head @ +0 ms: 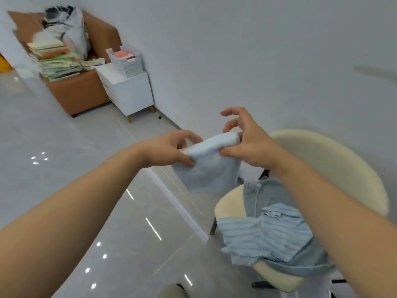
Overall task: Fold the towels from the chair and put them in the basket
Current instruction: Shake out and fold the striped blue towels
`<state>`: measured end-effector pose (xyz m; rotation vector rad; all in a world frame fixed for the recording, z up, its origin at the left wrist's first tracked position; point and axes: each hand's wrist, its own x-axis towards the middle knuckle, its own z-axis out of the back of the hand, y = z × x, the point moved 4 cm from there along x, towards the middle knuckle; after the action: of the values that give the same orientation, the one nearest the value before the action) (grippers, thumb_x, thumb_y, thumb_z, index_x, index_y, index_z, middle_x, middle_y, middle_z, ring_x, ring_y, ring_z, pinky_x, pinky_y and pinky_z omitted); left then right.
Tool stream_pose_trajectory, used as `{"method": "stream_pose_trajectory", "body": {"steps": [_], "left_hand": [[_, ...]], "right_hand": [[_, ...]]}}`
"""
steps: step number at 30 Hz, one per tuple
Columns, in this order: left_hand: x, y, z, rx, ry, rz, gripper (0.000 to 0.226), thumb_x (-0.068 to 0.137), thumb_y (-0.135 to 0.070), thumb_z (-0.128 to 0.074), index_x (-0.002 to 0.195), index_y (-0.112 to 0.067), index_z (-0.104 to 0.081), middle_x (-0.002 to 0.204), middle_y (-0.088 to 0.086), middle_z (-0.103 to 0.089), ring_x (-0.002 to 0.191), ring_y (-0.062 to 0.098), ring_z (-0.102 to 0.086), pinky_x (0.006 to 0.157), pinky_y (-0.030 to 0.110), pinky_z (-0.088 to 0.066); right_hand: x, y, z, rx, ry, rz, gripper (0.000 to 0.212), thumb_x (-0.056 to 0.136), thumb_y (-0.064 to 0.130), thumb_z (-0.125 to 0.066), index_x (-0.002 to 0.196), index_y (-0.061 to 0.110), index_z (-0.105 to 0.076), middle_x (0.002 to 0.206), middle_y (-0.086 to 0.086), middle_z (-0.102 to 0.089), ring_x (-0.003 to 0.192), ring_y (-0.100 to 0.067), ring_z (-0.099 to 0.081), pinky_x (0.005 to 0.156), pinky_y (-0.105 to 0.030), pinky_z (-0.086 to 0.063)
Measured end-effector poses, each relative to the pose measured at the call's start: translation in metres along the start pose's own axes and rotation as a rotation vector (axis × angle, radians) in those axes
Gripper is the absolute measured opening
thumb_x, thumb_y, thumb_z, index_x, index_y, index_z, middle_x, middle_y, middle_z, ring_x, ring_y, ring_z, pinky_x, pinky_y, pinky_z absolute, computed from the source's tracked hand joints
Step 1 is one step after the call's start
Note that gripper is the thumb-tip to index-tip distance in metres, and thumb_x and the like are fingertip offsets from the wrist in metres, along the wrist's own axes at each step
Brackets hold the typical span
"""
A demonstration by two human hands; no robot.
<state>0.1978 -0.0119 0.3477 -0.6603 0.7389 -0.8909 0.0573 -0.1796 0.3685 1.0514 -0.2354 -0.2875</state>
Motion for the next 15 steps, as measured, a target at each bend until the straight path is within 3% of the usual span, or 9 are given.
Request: {"method": "stream_pose_trajectory", "body": {"steps": [4, 8, 11, 15], "left_hand": [[-0.055, -0.085, 0.074, 0.327, -0.075, 0.007, 0.032, 0.083, -0.056, -0.071, 0.104, -0.032, -0.067, 0.094, -0.008, -0.068, 0.088, 0.01, -0.063, 0.082, 0.034, -0.053], [-0.097, -0.135, 0.13, 0.218, -0.328, -0.042, 0.035, 0.088, -0.054, -0.067, 0.095, -0.02, -0.068, 0.092, 0.003, -0.07, 0.087, 0.017, -0.066, 0.081, 0.042, -0.053], [-0.114, -0.15, 0.154, 0.234, -0.398, -0.007, 0.046, 0.091, -0.059, -0.06, 0.095, -0.014, -0.07, 0.093, 0.007, -0.071, 0.088, 0.021, -0.068, 0.081, 0.043, -0.054], [-0.12, -0.15, 0.158, 0.251, -0.417, 0.003, 0.041, 0.084, -0.065, -0.061, 0.093, -0.025, -0.066, 0.093, -0.004, -0.069, 0.09, 0.016, -0.066, 0.081, 0.038, -0.054]], "right_hand": [[0.018, 0.114, 0.023, 0.128, 0.056, 0.001, 0.079, 0.072, 0.008, -0.085, 0.13, 0.041, -0.043, 0.118, 0.001, -0.062, 0.093, -0.023, -0.07, 0.085, -0.041, -0.06], [0.026, 0.168, 0.036, 0.4, 0.113, -0.08, 0.071, 0.075, 0.015, -0.086, 0.136, 0.022, -0.052, 0.119, -0.007, -0.07, 0.105, -0.024, -0.071, 0.092, -0.042, -0.058], [0.025, 0.171, 0.03, 0.306, 0.283, -0.109, 0.045, 0.077, 0.022, -0.085, 0.116, 0.009, -0.069, 0.111, -0.007, -0.075, 0.108, -0.027, -0.07, 0.099, -0.048, -0.054], [0.036, 0.184, 0.023, 0.231, 0.237, -0.012, 0.029, 0.085, 0.02, -0.08, 0.11, 0.012, -0.07, 0.106, -0.004, -0.076, 0.1, -0.021, -0.072, 0.094, -0.046, -0.056]]}}
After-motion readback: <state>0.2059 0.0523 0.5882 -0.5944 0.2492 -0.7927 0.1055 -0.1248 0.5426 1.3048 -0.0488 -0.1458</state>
